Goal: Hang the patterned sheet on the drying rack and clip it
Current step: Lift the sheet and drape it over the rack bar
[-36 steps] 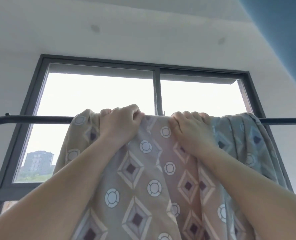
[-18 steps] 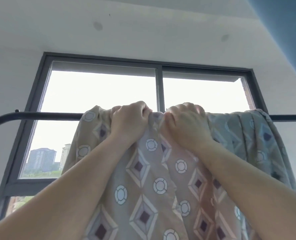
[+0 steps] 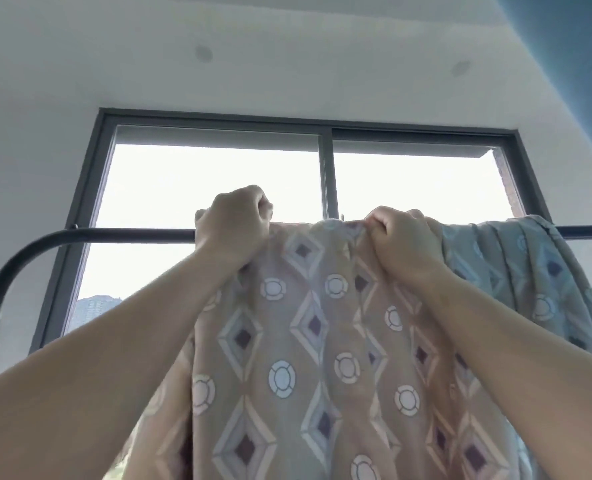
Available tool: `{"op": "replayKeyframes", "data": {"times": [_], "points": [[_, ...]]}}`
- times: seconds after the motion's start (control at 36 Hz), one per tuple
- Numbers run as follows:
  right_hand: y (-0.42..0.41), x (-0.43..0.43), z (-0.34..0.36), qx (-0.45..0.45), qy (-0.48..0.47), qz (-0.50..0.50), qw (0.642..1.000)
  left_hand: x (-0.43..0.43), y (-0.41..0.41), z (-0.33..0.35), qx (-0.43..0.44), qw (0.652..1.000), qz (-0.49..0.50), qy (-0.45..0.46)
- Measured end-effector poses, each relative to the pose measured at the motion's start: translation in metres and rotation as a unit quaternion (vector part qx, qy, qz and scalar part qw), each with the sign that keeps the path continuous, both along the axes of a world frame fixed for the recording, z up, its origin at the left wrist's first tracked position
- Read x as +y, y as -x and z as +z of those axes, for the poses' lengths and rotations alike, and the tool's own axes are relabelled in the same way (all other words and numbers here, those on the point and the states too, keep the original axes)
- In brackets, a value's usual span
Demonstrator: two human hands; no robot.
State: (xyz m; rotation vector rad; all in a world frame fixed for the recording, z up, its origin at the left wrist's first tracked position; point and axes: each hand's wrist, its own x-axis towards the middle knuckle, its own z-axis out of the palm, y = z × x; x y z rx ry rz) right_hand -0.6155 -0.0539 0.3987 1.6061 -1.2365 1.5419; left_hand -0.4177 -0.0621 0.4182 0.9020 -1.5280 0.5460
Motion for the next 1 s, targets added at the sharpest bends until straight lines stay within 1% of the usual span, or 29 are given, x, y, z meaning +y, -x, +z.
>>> {"op": "replayKeyframes", "data": {"times": [0.06,0.08,0.17,0.22,0.28,0.31,0.33,0.44,0.56,0.64,0.81,0.89,0.94,1.0], "points": [[0.003,-0.001,-0.001,-0.012,0.005,-0.03,0.999,0.0,-0.009,0.002,0.018,1.0,-0.009,-0.015],[0.002,-0.003,-0.001,-0.013,0.007,-0.034,0.999,0.002,-0.008,0.002,0.012,1.0,-0.005,-0.017],[-0.01,-0.006,-0.003,0.011,0.016,-0.012,1.0,0.01,0.016,-0.003,-0.036,0.999,0.005,-0.018],[-0.019,-0.004,-0.005,0.043,0.02,-0.002,0.999,0.011,0.034,-0.005,-0.079,0.996,0.006,-0.05],[-0.021,-0.002,-0.005,0.06,0.02,-0.006,0.998,0.007,0.045,-0.006,-0.124,0.988,0.052,-0.078],[-0.019,-0.002,-0.004,0.062,0.02,-0.01,0.998,0.004,0.046,-0.007,-0.131,0.986,0.071,-0.077],[-0.016,-0.001,-0.004,0.061,0.018,-0.015,0.998,0.002,0.047,-0.007,-0.127,0.987,0.073,-0.063],[-0.005,-0.001,-0.005,0.043,0.01,-0.019,0.999,-0.001,0.05,-0.01,-0.092,0.995,0.033,0.005],[-0.005,0.0,-0.001,0.031,0.011,-0.055,0.998,-0.002,0.054,-0.006,-0.083,0.996,0.022,0.009],[0.001,0.001,0.001,0.024,0.003,-0.08,0.996,-0.002,0.046,0.002,-0.033,0.999,0.008,0.011],[0.025,0.003,-0.001,-0.028,-0.022,-0.157,0.987,-0.01,0.022,0.0,0.032,0.997,0.062,-0.019],[0.019,0.003,0.002,-0.044,-0.034,-0.181,0.982,-0.011,0.023,-0.004,0.049,0.998,0.043,-0.019],[0.007,0.002,0.004,-0.014,-0.025,-0.161,0.987,-0.011,0.026,-0.005,0.047,0.998,0.035,-0.007],[-0.005,-0.002,0.003,0.036,-0.011,-0.097,0.995,-0.011,0.026,-0.005,0.036,0.998,0.042,0.002]]}}
